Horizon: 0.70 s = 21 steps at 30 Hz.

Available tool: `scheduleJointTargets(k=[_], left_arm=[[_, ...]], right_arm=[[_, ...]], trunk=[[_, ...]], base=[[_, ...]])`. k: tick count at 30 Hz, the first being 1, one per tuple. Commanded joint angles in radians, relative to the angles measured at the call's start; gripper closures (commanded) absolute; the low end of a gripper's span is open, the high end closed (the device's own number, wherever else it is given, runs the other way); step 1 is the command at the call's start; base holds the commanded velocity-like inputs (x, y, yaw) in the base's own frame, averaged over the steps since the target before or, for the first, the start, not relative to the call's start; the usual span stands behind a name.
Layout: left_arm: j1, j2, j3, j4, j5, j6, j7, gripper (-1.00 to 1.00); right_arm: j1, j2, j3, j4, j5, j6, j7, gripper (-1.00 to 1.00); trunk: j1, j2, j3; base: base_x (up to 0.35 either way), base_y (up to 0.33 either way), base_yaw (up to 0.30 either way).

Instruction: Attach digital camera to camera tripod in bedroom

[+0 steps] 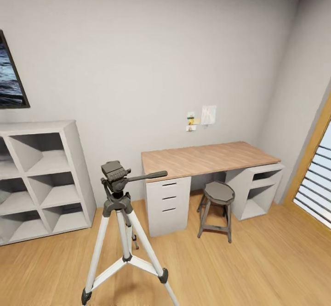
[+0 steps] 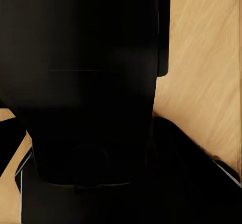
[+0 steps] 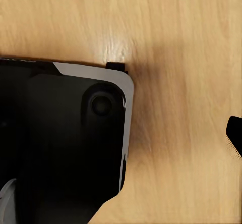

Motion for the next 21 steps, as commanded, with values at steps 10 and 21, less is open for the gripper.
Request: scheduleJointTargets(k=[10,21], left_arm=[[0.0,0.0,0.003,0.0,-0.002,0.0,-0.108,1.0],[0.0,-0.001,0.002,0.0,0.0,-0.001,-0.11,1.0]], right_arm=[[0.0,-0.001,-0.009,0.001,0.027,-0.004,0.003,-1.0],[0.0,0.003,-0.011,0.002,0.057,-0.006,0.001,-1.0]], trunk=[[0.0,-0.001,0.0],[0.0,-0.001,0.0]], base=[[0.0,0.0,0.278],[0.0,-0.026,0.278]])
